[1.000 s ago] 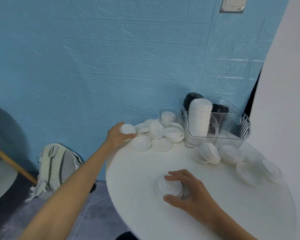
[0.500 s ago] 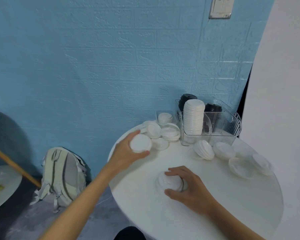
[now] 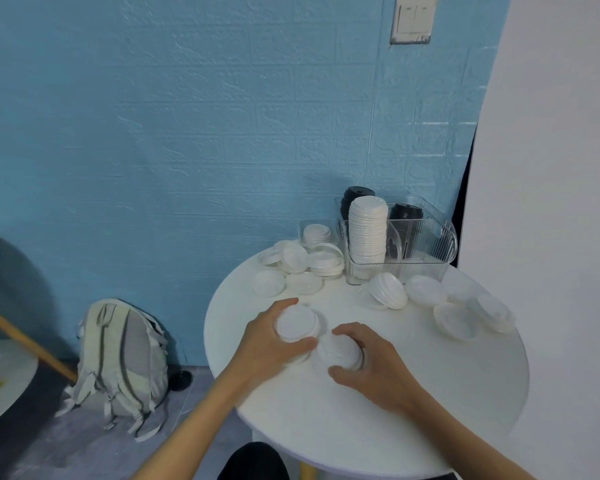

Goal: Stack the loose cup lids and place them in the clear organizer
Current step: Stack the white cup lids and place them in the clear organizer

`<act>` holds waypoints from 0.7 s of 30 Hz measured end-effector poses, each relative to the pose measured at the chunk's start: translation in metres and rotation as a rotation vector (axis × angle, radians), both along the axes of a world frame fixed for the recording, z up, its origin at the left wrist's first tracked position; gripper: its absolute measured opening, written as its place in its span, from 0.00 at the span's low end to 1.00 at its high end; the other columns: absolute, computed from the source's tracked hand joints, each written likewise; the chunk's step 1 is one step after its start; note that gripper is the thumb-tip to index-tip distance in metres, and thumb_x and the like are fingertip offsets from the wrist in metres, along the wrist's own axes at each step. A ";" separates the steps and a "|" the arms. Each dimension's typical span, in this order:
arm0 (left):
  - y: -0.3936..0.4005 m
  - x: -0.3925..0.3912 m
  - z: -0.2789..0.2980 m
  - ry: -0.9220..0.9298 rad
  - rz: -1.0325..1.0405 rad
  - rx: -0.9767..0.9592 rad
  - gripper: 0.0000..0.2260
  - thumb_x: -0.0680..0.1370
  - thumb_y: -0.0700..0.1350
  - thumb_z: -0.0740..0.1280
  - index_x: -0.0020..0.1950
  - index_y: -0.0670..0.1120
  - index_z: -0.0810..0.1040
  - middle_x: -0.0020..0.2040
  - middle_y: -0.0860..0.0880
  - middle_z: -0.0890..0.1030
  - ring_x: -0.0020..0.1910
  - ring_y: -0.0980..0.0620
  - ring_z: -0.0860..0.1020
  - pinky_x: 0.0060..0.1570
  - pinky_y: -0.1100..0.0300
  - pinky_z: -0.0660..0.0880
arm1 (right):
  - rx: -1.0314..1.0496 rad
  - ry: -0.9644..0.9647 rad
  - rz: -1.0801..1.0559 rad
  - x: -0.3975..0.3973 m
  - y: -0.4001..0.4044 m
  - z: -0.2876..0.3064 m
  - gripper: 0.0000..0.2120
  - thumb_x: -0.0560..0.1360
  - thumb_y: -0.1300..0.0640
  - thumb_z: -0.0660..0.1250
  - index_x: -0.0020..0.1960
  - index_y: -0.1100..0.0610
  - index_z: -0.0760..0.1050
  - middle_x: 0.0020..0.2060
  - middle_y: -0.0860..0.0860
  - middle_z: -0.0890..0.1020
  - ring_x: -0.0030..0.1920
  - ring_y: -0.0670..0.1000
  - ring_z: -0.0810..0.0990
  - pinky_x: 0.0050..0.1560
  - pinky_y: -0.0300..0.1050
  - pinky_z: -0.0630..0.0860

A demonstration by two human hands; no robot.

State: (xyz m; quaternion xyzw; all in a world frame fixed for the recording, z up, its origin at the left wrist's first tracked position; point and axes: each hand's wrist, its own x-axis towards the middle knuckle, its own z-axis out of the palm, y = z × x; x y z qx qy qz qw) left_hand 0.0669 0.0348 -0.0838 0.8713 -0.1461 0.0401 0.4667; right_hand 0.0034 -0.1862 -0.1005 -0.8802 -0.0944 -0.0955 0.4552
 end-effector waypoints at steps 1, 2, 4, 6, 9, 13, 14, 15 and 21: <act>0.000 -0.001 0.002 -0.006 0.011 -0.010 0.38 0.61 0.67 0.78 0.69 0.65 0.71 0.66 0.60 0.78 0.65 0.58 0.76 0.64 0.60 0.71 | 0.020 0.013 0.002 0.000 -0.001 0.000 0.28 0.61 0.42 0.76 0.58 0.40 0.73 0.55 0.35 0.79 0.57 0.41 0.79 0.59 0.37 0.75; 0.000 -0.001 0.004 -0.013 0.016 -0.015 0.38 0.59 0.70 0.75 0.68 0.67 0.70 0.66 0.59 0.78 0.65 0.57 0.75 0.65 0.58 0.71 | 0.040 0.029 0.006 -0.001 -0.002 0.000 0.31 0.60 0.41 0.77 0.60 0.40 0.71 0.56 0.35 0.79 0.58 0.40 0.80 0.60 0.38 0.76; -0.005 -0.006 0.006 -0.027 -0.004 0.011 0.40 0.58 0.71 0.74 0.68 0.68 0.68 0.65 0.60 0.76 0.65 0.56 0.73 0.66 0.56 0.70 | 0.060 0.062 0.013 0.000 -0.003 0.000 0.39 0.58 0.38 0.80 0.65 0.39 0.67 0.60 0.36 0.79 0.61 0.38 0.79 0.63 0.38 0.75; -0.016 -0.014 0.007 -0.059 -0.025 0.090 0.41 0.59 0.69 0.77 0.68 0.66 0.66 0.62 0.65 0.74 0.64 0.58 0.71 0.68 0.57 0.65 | 0.053 0.075 0.026 0.000 -0.004 -0.001 0.48 0.56 0.37 0.82 0.71 0.39 0.63 0.63 0.38 0.79 0.63 0.37 0.78 0.65 0.40 0.74; -0.032 -0.020 0.003 -0.134 -0.024 0.206 0.36 0.59 0.70 0.77 0.63 0.65 0.68 0.60 0.68 0.73 0.65 0.62 0.68 0.67 0.59 0.59 | 0.094 0.080 0.042 0.002 -0.005 -0.003 0.56 0.55 0.42 0.86 0.76 0.40 0.60 0.65 0.37 0.77 0.65 0.37 0.77 0.67 0.43 0.74; -0.042 -0.023 0.006 -0.116 -0.056 0.336 0.35 0.59 0.71 0.76 0.63 0.63 0.74 0.58 0.67 0.74 0.67 0.62 0.63 0.65 0.58 0.58 | 0.095 0.050 0.033 0.002 -0.005 -0.006 0.58 0.53 0.41 0.85 0.77 0.37 0.59 0.69 0.36 0.72 0.68 0.39 0.73 0.70 0.45 0.71; -0.043 -0.024 0.008 -0.112 -0.069 0.372 0.35 0.59 0.71 0.76 0.63 0.64 0.74 0.58 0.66 0.74 0.66 0.60 0.63 0.64 0.57 0.58 | 0.066 0.025 0.035 0.002 -0.005 -0.007 0.55 0.54 0.40 0.85 0.76 0.35 0.61 0.69 0.35 0.71 0.69 0.39 0.72 0.71 0.44 0.70; -0.043 -0.024 0.010 -0.112 -0.078 0.406 0.35 0.59 0.71 0.76 0.64 0.64 0.74 0.59 0.65 0.74 0.66 0.58 0.63 0.62 0.57 0.58 | 0.030 0.003 0.040 0.002 -0.005 -0.008 0.51 0.55 0.40 0.84 0.73 0.33 0.64 0.69 0.33 0.70 0.70 0.37 0.70 0.71 0.42 0.69; -0.026 -0.021 0.012 -0.126 -0.120 0.549 0.47 0.60 0.80 0.69 0.76 0.67 0.64 0.74 0.65 0.62 0.75 0.58 0.49 0.68 0.59 0.47 | -0.033 -0.073 0.025 0.002 -0.003 -0.011 0.45 0.56 0.22 0.73 0.66 0.46 0.77 0.64 0.34 0.75 0.67 0.36 0.74 0.68 0.34 0.69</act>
